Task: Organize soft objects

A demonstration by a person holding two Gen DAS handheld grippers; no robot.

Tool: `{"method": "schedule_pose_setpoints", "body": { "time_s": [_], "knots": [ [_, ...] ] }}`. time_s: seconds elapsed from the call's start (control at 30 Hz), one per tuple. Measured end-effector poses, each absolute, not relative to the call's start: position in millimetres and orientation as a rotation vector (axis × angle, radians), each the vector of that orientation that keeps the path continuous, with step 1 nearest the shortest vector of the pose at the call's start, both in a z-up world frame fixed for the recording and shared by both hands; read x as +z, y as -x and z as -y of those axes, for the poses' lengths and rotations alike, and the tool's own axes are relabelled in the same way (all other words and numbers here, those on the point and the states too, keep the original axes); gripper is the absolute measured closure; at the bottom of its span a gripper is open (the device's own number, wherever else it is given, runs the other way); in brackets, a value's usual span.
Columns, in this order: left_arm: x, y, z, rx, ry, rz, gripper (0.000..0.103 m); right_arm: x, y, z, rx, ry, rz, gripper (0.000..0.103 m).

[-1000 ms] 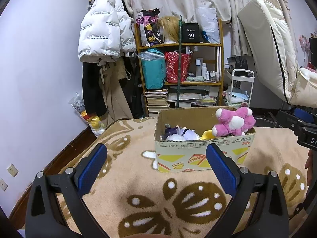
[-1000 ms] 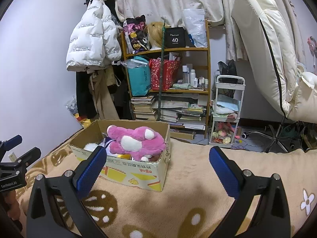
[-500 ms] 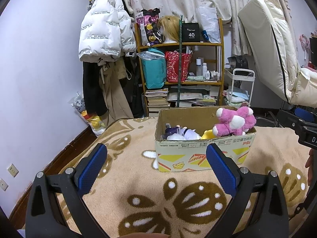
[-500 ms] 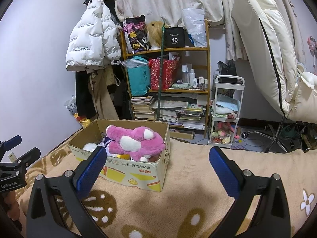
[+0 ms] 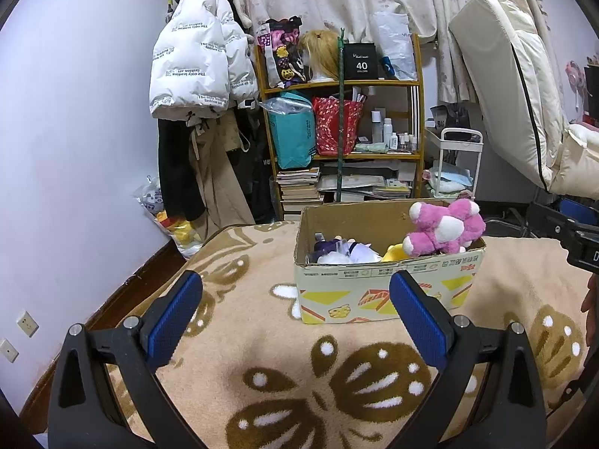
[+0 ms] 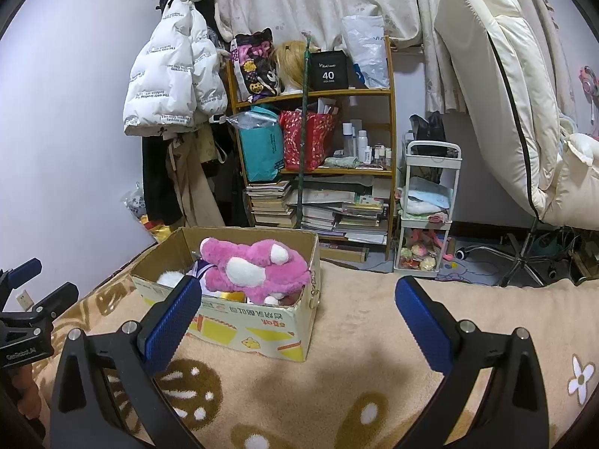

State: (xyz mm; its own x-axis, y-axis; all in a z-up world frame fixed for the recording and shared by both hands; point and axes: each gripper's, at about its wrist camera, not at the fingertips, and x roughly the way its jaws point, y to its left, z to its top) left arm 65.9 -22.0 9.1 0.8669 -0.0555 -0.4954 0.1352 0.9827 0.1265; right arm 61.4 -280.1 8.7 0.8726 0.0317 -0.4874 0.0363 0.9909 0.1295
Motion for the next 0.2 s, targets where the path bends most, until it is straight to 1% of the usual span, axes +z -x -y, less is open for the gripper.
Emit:
{"method": "schedule_pose_setpoints", "body": {
  "time_s": [0.2],
  "knots": [
    [9.1, -65.9, 21.7, -0.095, -0.162, -0.509, 0.004, 8.1, -60.6, 280.9, -0.017, -0.131, -0.503, 0.000]
  ]
}}
